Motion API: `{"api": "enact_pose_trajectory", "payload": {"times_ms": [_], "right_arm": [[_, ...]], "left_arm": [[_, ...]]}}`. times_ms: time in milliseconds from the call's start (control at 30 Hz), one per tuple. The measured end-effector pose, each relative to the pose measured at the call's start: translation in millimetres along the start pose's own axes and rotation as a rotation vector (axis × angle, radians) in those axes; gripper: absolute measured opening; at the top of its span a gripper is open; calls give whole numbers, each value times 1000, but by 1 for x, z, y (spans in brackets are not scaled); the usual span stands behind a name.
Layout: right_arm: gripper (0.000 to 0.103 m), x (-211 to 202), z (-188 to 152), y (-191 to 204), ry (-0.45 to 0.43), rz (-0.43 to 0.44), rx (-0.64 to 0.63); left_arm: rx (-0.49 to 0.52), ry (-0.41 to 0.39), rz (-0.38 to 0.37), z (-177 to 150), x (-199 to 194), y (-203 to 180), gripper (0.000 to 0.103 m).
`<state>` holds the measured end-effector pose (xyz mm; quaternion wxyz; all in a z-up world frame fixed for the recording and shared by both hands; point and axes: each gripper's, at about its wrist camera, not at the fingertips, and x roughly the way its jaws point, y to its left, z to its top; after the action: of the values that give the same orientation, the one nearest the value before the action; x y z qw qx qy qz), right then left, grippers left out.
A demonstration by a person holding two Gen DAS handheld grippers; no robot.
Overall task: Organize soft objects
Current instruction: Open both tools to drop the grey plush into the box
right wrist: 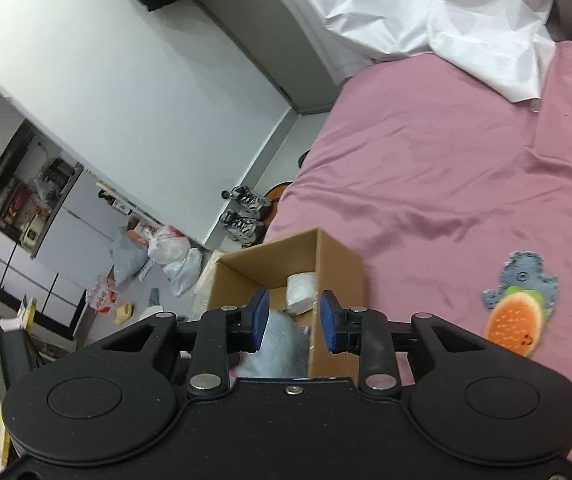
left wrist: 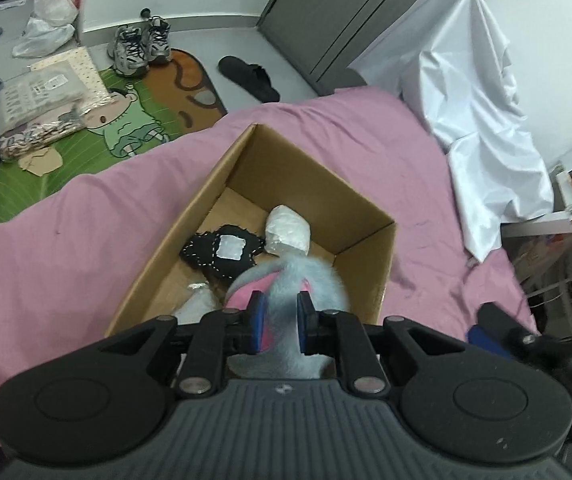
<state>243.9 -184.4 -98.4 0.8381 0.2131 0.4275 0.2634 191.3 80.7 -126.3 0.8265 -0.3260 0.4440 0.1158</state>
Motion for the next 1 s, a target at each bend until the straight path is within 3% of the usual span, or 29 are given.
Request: {"api": "enact_pose_trajectory", "payload": {"times_ms": [133, 267, 400, 467, 700, 767, 867, 1000], "right_arm": [[33, -11, 11, -9, -3, -2, 25], [33, -14, 16, -18, 6, -18, 52], [36, -19, 19, -30, 37, -33, 75], [48, -24, 20, -35, 37, -35, 78], [57, -50, 29, -48, -4, -62, 80], [66, -54, 30, -51, -7, -77, 70], [76, -58, 30, -57, -10, -97, 64], [77, -59, 29, -67, -6, -138, 71]], "left_arm": [[31, -9, -11, 5, -9, -12, 21], [83, -54, 13, 6, -19, -28, 41], [78, -55, 31, 4, -20, -38, 48], [94, -56, 37, 3, -22, -44, 53], [134, -83, 17, -4, -34, -62, 71], [146, -83, 16, -7, -36, -67, 79], [165, -86, -1, -13, -37, -76, 81], [170, -85, -9, -20, -37, -85, 81]]}}
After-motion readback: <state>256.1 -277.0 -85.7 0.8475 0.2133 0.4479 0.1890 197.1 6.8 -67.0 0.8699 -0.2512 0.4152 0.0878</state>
